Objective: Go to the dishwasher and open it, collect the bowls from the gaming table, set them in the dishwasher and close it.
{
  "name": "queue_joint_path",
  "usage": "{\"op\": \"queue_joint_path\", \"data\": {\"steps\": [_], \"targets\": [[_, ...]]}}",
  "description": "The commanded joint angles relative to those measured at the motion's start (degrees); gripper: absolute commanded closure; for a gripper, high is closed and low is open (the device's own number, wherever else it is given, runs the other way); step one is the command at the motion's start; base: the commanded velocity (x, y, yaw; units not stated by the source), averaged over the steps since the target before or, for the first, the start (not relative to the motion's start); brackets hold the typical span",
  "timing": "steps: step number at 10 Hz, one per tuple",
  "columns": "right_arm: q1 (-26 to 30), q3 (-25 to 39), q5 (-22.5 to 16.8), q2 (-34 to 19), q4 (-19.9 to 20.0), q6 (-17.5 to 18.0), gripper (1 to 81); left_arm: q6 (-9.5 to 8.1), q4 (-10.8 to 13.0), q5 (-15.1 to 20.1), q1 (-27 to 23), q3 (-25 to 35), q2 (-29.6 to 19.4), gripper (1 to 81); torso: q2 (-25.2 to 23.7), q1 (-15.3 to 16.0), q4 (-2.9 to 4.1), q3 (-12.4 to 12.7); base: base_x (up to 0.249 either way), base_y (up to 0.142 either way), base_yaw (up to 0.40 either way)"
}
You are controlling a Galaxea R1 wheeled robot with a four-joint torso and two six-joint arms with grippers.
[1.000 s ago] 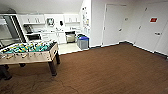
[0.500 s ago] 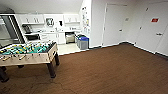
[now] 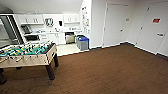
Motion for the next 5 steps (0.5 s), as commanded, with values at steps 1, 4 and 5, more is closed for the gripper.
{"op": "queue_joint_path", "data": {"steps": [1, 4, 5], "targets": [[2.47, 0.1, -1.9, -0.84, -0.7, -0.15, 81.1, 0.36, 0.57, 1.06, -2.35, 0.68, -1.45, 81.1, 0.0, 0.0, 0.0, 0.0, 0.137, 0.0, 0.0], [2.38, 0.01, -1.9, -0.93, -0.7, -0.23, 81.1, 0.36, 0.49, 1.06, -2.26, 0.77, -1.45, 81.1, 0.0, -0.02, 0.0, 0.0, 0.137, 0.0, 0.0], [2.38, -0.07, -1.9, -0.93, -0.7, -0.23, 81.1, 0.36, 0.49, 1.06, -2.26, 0.77, -1.36, 81.1, -0.02, -0.02, 0.0, 0.0, 0.137, 0.0, 0.0]]}}
